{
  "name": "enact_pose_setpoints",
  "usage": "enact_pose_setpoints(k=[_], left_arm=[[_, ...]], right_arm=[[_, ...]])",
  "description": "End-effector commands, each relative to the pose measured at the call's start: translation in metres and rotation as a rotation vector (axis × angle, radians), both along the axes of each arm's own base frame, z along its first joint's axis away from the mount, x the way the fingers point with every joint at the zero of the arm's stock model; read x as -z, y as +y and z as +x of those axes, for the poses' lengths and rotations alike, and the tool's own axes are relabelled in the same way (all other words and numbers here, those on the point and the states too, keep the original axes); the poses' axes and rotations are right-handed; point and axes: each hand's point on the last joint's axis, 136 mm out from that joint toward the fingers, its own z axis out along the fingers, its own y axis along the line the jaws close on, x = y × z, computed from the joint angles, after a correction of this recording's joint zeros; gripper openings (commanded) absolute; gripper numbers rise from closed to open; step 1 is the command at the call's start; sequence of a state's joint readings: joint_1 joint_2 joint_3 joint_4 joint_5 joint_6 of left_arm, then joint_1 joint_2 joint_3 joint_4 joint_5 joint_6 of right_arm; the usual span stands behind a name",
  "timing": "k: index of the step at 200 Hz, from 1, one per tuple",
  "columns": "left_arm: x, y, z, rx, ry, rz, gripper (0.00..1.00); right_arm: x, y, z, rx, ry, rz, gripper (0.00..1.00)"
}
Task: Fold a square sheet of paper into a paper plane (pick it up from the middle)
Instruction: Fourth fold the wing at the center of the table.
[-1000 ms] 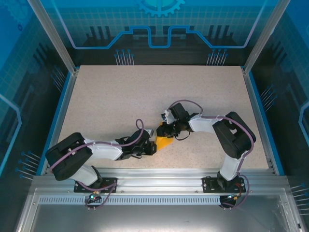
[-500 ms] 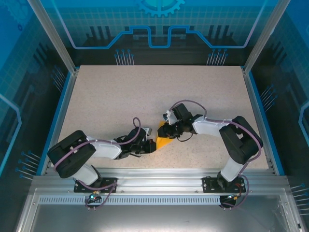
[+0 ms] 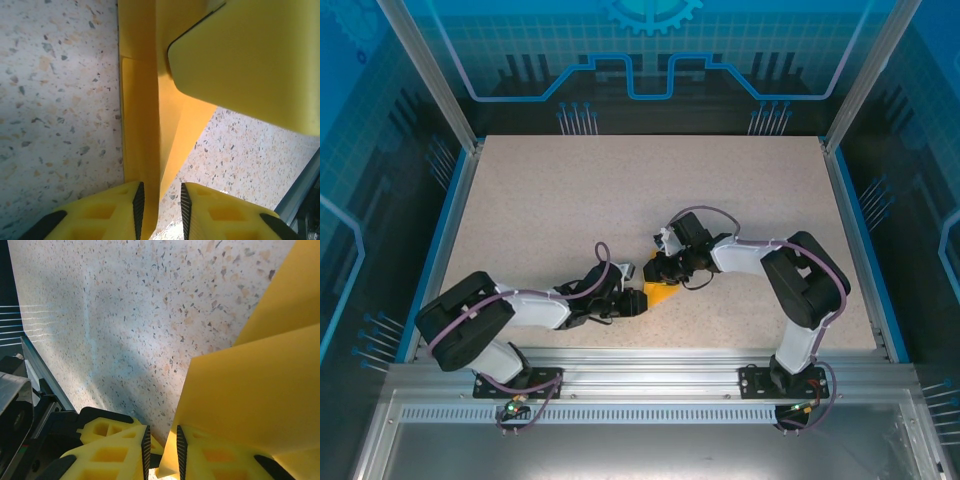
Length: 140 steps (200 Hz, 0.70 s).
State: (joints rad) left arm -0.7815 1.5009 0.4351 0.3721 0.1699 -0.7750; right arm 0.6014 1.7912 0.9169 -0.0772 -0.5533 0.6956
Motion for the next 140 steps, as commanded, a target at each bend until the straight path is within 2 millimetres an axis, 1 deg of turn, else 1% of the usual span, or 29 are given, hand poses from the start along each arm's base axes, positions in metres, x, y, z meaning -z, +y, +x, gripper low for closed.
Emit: enact_pose_setpoints(k=[1,26,62,117,140], left_arm=[[0.003,0.01,-0.002,0.01,-0.001,0.055,0.31],[0.002,0.007,-0.001,0.024,-0.005,0.061,0.32],[0.007,0.007,-0.001,0.03,0.008,0.082,0.3],[0.012,0.009,-0.001,0.023,0.016,0.096,0.14],[0.014,0.008,-0.001,0.016,0.023,0.09,0.09]], right_arm=[[0.0,0.0,0.006,0.008,0.003,-0.005,0.23],[0.0,0.001,0.006,0.006,0.004,-0.001,0.23],[-0.002,0.002,0.006,0.005,0.005,0.006,0.23],[0.0,0.001,0.006,0.007,0.008,-0.002,0.23],[0.002,0.0,0.006,0.009,0.01,-0.005,0.23]])
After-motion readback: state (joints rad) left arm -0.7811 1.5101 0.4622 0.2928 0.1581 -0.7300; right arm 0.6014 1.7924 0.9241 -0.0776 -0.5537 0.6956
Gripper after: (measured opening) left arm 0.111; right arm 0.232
